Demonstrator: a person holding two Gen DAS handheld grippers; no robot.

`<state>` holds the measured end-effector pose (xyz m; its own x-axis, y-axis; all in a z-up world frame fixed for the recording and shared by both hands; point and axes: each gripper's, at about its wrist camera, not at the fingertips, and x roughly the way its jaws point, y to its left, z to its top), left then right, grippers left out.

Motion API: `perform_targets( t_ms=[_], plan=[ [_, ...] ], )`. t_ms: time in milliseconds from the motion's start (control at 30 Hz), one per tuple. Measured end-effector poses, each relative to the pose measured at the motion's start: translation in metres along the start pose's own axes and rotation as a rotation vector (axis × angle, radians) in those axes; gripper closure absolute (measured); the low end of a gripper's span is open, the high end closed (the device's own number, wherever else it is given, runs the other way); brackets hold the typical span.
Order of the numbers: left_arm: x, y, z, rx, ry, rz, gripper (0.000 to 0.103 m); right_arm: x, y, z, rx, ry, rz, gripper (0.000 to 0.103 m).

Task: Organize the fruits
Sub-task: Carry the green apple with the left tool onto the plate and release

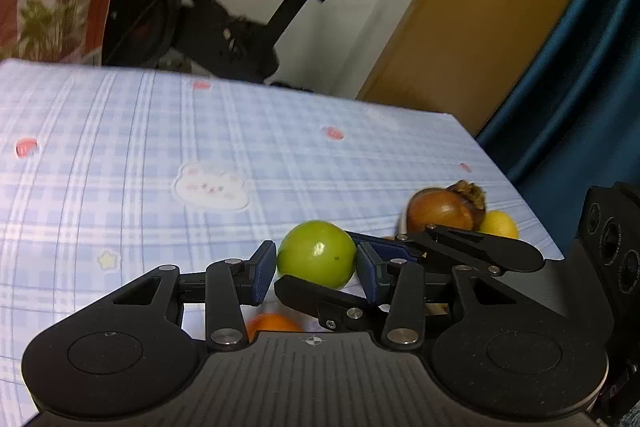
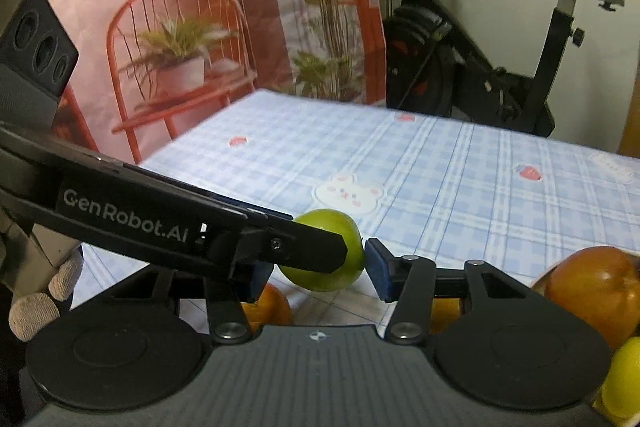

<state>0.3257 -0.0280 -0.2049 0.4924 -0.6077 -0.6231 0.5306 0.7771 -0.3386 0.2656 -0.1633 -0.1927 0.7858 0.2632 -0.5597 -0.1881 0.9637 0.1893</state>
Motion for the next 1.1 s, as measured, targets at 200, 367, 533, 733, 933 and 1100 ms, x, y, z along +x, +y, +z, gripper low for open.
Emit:
perform_targets(
  t_ms=[200,367,533,733,933,1100],
  plan=[
    [-0.011,-0.041,0.007,0.091,-0.012,0.014,0.057,-0.029,-0.006,-0.004,0.028,-0.067,0.0,0.051],
    [-0.005,-0.08,0.012,0.165,0.01,0.009,0.057,-0.053,-0.02,-0.012,0.08,-0.098,-0.003,0.051],
    [0.005,-0.117,0.016,0.228,0.035,-0.007,0.057,-0.082,-0.045,-0.024,0.16,-0.139,-0.023,0.051],
    [0.02,-0.168,0.012,0.342,0.036,-0.02,0.055,-0.121,-0.078,-0.04,0.244,-0.208,-0.033,0.051],
    [0.041,-0.19,0.012,0.373,0.09,-0.06,0.055,-0.139,-0.087,-0.048,0.261,-0.244,-0.029,0.051],
    [0.055,-0.196,0.01,0.347,0.118,-0.083,0.056,-0.144,-0.094,-0.054,0.297,-0.271,-0.009,0.051]
  ],
)
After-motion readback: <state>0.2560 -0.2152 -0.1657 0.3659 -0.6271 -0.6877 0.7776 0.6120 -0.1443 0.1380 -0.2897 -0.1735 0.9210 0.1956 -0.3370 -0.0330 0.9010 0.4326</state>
